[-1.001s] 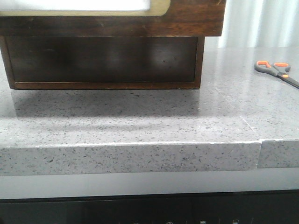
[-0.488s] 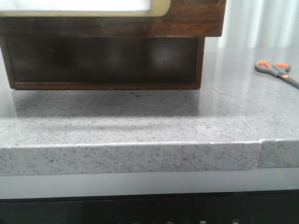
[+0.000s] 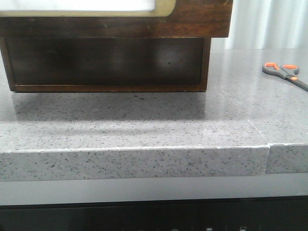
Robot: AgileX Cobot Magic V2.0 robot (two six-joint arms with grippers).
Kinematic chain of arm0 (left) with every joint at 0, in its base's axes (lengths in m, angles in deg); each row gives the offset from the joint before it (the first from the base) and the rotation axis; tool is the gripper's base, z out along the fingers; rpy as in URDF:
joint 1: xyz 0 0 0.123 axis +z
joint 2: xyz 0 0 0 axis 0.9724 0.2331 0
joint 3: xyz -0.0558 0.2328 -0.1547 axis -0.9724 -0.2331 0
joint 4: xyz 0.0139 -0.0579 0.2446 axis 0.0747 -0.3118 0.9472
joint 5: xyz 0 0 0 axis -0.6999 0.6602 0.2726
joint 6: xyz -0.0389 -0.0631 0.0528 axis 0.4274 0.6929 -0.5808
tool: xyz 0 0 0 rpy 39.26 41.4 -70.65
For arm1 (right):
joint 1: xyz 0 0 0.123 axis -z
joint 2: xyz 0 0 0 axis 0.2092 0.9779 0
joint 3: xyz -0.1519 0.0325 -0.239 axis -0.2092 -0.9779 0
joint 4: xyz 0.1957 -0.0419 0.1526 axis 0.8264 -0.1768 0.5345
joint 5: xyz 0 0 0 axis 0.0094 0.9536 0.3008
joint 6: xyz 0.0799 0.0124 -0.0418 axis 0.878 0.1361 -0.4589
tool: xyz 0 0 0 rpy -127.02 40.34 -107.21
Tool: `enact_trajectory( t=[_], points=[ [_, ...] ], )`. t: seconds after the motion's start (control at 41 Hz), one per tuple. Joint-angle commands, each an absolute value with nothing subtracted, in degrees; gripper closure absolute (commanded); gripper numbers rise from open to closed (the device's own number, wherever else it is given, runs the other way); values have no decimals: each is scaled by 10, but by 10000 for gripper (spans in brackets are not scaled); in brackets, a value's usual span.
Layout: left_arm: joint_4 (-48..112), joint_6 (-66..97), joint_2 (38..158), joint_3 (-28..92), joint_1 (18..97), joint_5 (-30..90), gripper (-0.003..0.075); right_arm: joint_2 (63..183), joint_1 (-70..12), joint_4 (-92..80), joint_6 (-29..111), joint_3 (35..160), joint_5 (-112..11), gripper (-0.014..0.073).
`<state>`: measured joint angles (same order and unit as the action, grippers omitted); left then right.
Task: Put scissors in drawer with both arms
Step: 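Pull the drawer open toward the robot with the left gripper, then lower the right gripper onto the orange-handled scissors and grasp them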
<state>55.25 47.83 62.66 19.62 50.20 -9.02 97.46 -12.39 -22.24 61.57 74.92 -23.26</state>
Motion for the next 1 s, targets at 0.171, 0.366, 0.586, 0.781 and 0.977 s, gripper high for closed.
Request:
enact_trajectory(
  t=[0.171, 0.366, 0.586, 0.781, 0.977],
  points=[
    [547, 516, 633, 214, 469, -29, 207, 1069, -121, -224, 630, 825, -232, 95],
    [547, 516, 633, 214, 469, -26, 207, 1209, -103, -225, 630, 923, -180, 95],
    [547, 516, 633, 214, 469, -26, 207, 1364, -73, -185, 612, 1038, -131, 95],
    [547, 516, 633, 214, 469, -26, 207, 1469, -74, -144, 560, 1124, -112, 96],
    [547, 516, 633, 214, 469, -26, 207, 1556, -76, -137, 544, 1195, -94, 96]
  ],
)
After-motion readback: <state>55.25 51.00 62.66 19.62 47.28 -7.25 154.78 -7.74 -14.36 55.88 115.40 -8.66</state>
